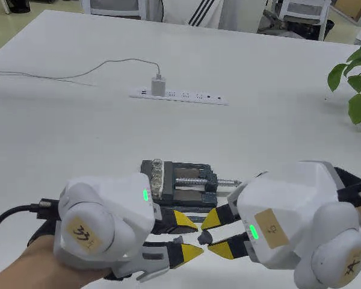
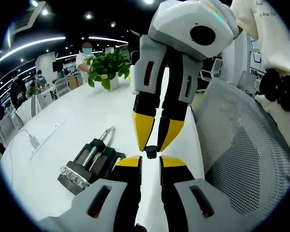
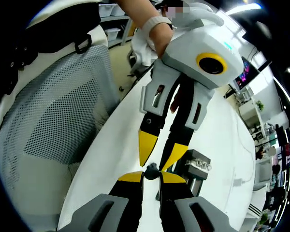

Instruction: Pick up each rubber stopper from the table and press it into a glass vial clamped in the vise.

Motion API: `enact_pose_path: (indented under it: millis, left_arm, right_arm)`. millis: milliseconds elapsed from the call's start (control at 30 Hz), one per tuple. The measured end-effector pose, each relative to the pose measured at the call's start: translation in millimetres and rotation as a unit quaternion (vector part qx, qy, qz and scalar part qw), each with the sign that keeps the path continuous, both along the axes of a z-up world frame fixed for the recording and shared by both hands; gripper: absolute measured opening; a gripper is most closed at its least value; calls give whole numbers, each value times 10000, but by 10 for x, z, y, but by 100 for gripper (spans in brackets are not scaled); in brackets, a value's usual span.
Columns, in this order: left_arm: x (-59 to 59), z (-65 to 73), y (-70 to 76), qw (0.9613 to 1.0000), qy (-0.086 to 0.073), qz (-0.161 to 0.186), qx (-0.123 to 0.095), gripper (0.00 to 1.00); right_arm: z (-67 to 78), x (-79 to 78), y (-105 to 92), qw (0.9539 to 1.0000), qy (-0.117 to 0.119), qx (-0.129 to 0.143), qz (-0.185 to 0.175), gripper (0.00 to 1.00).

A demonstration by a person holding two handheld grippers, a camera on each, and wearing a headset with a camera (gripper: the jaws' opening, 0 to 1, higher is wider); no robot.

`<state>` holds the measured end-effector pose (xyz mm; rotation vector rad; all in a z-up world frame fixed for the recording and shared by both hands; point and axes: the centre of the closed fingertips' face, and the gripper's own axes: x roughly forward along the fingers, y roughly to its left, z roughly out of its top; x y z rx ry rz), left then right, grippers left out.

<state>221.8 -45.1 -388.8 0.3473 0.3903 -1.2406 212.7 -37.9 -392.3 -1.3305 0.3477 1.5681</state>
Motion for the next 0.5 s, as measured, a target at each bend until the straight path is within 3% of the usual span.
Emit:
enact_pose_path:
  millis: [500]
  left_arm:
    - [-48, -39, -13, 9996, 243, 30, -100, 5]
  right_arm:
    - [-41, -60, 29, 9990, -198, -144, 386, 8]
